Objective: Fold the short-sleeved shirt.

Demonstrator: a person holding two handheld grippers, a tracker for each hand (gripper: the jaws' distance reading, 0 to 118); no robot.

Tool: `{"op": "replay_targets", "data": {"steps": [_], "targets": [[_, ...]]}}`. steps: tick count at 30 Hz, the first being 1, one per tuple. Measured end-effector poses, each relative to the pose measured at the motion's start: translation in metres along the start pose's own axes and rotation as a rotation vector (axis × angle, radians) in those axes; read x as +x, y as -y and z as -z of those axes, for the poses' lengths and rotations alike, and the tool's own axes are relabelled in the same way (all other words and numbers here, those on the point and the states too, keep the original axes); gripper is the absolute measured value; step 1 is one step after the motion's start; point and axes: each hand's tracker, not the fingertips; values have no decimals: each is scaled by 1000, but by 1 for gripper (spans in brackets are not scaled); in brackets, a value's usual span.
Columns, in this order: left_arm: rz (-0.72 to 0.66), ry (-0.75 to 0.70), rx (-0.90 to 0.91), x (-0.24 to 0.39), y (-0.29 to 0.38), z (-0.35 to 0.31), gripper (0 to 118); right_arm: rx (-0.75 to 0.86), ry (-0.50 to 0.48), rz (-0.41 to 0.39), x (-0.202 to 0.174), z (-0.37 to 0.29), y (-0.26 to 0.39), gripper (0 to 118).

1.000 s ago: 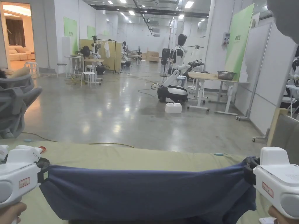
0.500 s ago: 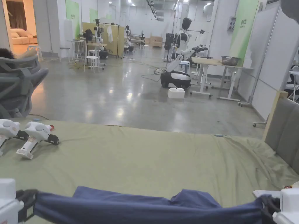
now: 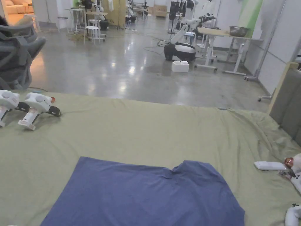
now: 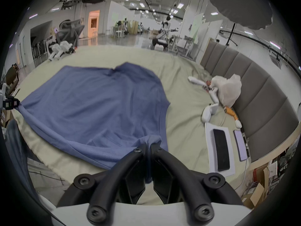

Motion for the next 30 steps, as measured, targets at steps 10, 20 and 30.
{"op": "replay_targets", "data": {"steps": [10,20,30], "targets": [[-29,0,-114,16,7,5,24,-148,10,-45,-13,25,27,75],[-44,-9,169,30,-56,-23,68,248,44,151,-9,-5,-46,87],[-21,-26,596,89,-110,-42,41,645,49,296,-63,-25,-109,86]]}}
